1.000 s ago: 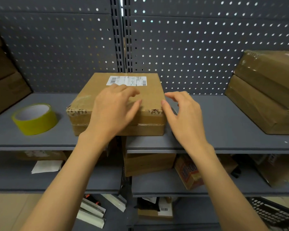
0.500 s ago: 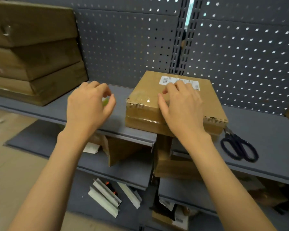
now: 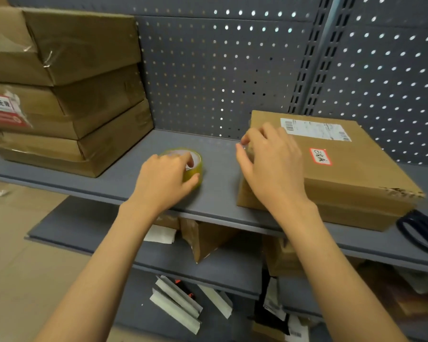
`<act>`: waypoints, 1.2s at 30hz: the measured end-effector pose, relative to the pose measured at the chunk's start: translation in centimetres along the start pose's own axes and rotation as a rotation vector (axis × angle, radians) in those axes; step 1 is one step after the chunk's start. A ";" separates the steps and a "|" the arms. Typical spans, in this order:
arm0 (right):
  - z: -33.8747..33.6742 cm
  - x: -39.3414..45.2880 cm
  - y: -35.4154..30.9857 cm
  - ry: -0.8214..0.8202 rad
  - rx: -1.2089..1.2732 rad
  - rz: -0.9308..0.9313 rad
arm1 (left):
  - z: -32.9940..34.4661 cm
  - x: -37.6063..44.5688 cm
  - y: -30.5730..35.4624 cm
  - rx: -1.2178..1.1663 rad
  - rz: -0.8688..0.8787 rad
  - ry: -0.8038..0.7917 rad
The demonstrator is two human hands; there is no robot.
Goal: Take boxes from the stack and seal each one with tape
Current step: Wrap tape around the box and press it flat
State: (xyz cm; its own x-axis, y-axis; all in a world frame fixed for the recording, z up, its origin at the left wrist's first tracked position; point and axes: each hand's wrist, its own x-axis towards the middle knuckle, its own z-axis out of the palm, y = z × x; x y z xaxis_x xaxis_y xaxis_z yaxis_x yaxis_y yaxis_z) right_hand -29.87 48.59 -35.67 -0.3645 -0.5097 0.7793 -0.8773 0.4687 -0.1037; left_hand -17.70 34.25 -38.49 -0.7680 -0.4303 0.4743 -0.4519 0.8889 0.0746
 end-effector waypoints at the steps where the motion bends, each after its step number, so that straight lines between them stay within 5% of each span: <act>1: 0.1 0.1 0.0 -0.013 -0.010 0.000 | 0.3 0.3 -0.2 0.007 0.007 -0.030; 9: -0.1 0.2 0.2 -0.029 -0.025 0.043 | 0.6 1.5 -0.4 -0.015 0.035 -0.143; 23: -6.4 -0.8 6.3 0.045 0.085 0.005 | -6.4 1.7 10.3 -0.599 0.083 0.282; 30: -12.6 -2.1 11.7 -0.018 0.685 0.055 | -6.4 -0.7 20.0 -0.927 0.064 0.326; 36: -15.1 -3.4 15.7 -0.206 0.954 0.128 | -5.3 -2.0 26.1 -1.049 0.078 0.256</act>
State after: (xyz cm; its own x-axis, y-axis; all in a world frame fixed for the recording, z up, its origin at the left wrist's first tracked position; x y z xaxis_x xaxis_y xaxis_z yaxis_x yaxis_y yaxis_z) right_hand -37.68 68.56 -30.67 -0.4419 -0.6541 0.6139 -0.6784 -0.2041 -0.7058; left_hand -25.62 59.14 -32.85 -0.6052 -0.4291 0.6705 0.3016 0.6559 0.6919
